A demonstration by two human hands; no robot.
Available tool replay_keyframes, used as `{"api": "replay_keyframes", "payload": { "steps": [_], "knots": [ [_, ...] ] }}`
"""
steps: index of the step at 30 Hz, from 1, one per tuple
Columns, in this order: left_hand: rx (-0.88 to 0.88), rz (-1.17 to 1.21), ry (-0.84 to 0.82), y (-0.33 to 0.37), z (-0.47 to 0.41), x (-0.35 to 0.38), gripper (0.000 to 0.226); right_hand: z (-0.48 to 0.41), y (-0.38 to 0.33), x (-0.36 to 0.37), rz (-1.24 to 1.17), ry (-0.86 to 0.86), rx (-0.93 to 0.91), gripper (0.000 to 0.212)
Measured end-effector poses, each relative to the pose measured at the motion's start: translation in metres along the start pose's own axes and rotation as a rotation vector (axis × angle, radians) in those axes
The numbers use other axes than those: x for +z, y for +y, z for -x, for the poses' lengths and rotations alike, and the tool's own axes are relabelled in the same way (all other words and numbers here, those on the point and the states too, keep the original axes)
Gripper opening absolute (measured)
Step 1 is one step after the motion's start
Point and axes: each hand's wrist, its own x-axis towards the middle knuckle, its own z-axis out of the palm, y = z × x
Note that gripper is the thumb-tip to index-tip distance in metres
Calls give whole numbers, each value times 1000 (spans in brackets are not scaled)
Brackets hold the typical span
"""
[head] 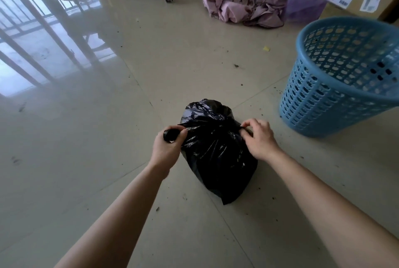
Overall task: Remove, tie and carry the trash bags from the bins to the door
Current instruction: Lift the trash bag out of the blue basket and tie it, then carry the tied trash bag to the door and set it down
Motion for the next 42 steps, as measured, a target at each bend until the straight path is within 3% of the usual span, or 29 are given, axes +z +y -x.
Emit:
{"api": "replay_keyframes", "payload": {
  "steps": [2,4,10,14,18,25,35,39,42],
  "knots": [
    [-97,-5,-127,-8,0,11,29,4,0,20,-205,-109,157,15],
    [-128,-26,-193,-12,1,22,41,8,-3,33,-250,-119,127,18],
    [103,-138,38,-2,14,26,49,21,-26,26,-302,164,-143,16],
    [208,-193,182,30,20,8,62,35,-57,2,-371,195,-214,19],
    [228,-145,212,97,30,-16,67,48,-105,-46,-382,202,-224,22],
    [274,-117,275,287,56,-65,67,63,-237,-194,-374,246,-338,20],
    [551,-24,286,717,131,-134,54,127,-487,-555,-315,468,-579,18],
    [647,-13,290,875,183,-135,48,171,-551,-703,-266,573,-613,19],
    [724,-28,256,952,213,-124,42,199,-567,-784,-215,587,-621,19]
  ]
}}
